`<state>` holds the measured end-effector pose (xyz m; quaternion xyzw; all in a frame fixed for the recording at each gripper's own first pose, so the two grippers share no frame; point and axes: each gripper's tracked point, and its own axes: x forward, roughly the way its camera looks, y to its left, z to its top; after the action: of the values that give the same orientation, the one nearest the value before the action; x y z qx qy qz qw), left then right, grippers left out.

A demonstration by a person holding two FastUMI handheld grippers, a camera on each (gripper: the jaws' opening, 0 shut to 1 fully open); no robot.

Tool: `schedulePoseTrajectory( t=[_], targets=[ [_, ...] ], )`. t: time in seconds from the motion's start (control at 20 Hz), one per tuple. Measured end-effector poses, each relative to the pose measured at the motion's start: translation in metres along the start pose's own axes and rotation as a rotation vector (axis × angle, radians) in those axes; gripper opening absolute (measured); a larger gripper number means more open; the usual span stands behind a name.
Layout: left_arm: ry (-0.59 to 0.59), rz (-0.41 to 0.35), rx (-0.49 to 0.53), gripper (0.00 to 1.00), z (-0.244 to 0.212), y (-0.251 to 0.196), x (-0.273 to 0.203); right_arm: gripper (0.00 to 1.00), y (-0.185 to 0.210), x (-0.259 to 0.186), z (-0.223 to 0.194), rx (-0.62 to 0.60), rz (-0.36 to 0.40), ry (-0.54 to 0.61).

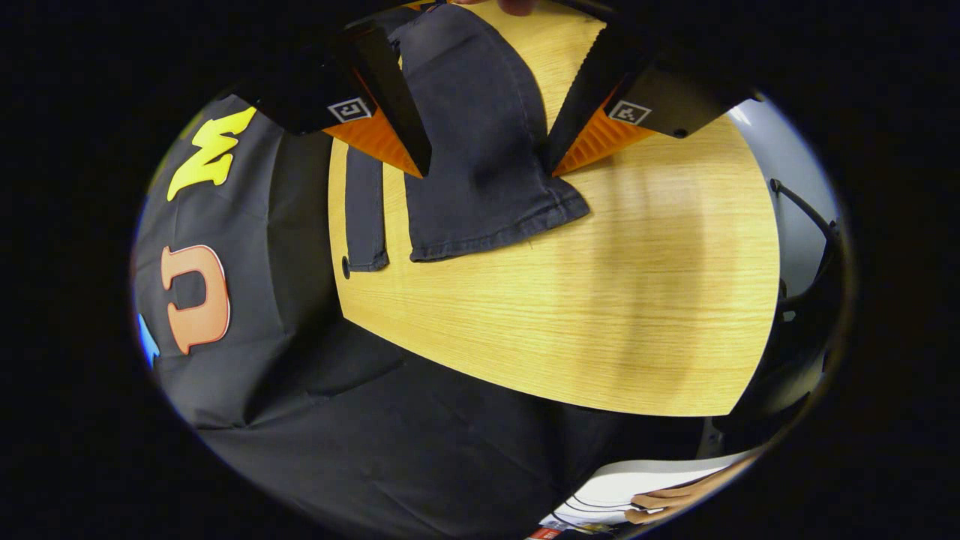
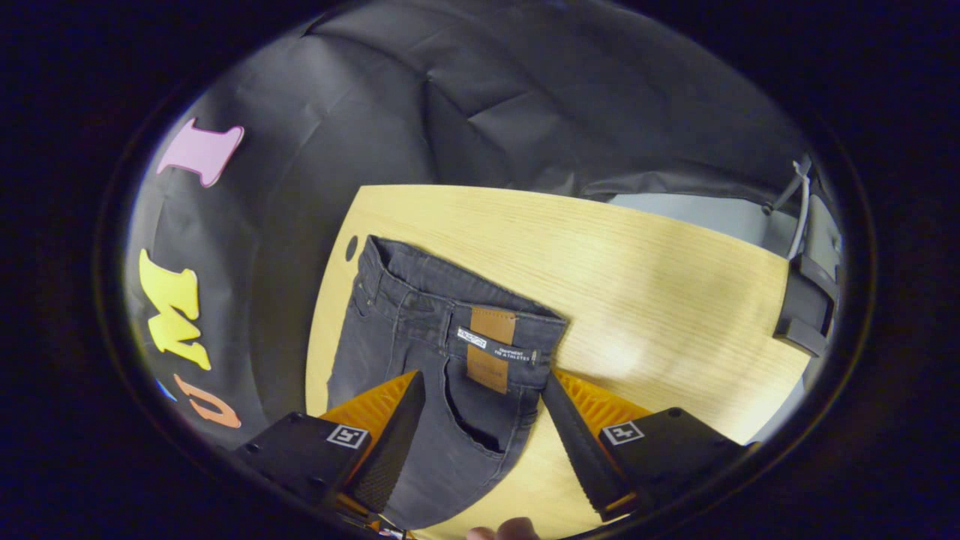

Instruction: Grasp the waist and the cuffs of the jeans and fold them to make the two legs overlap; first hold the waist and fold one-third of the jeans toward the cuffs, then hold the cuffs and fold the remaining one-third in the same direction to finish folding.

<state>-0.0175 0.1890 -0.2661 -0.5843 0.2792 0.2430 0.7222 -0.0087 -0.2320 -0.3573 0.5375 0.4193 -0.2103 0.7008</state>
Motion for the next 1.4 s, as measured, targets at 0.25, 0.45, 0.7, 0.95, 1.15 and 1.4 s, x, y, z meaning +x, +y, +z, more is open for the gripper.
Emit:
schedulePoseTrajectory(
  t=[0.25,0.45,0.7,0.95,1.15,1.4],
  targets=[
    [0.052,0.031,0.046,0.68,-0.002,-0.003,0.021,0.57,-0.022,-0.003,0.008,-0.016,-0.149,0.009],
    [0.082,0.058,0.033,0.17,-0.005,0.000,0.030,0.24,-0.028,0.001,0.009,0.015,-0.189,0.011],
    [0.091,0.087,-0.037,0.05,-0.004,-0.008,0.015,0.06,-0.024,-0.008,0.010,0.033,-0.150,0.050],
    [0.084,0.038,-0.089,0.04,0.000,-0.041,-0.019,0.06,-0.002,-0.037,0.013,0.041,-0.040,0.058],
    [0.110,0.011,-0.145,0.04,0.005,-0.065,-0.032,0.02,0.048,-0.071,0.017,0.014,0.058,0.038],
    [0.165,-0.011,-0.110,0.04,0.019,-0.104,-0.036,0.05,0.113,-0.102,0.024,-0.024,0.140,0.024]
  ],
)
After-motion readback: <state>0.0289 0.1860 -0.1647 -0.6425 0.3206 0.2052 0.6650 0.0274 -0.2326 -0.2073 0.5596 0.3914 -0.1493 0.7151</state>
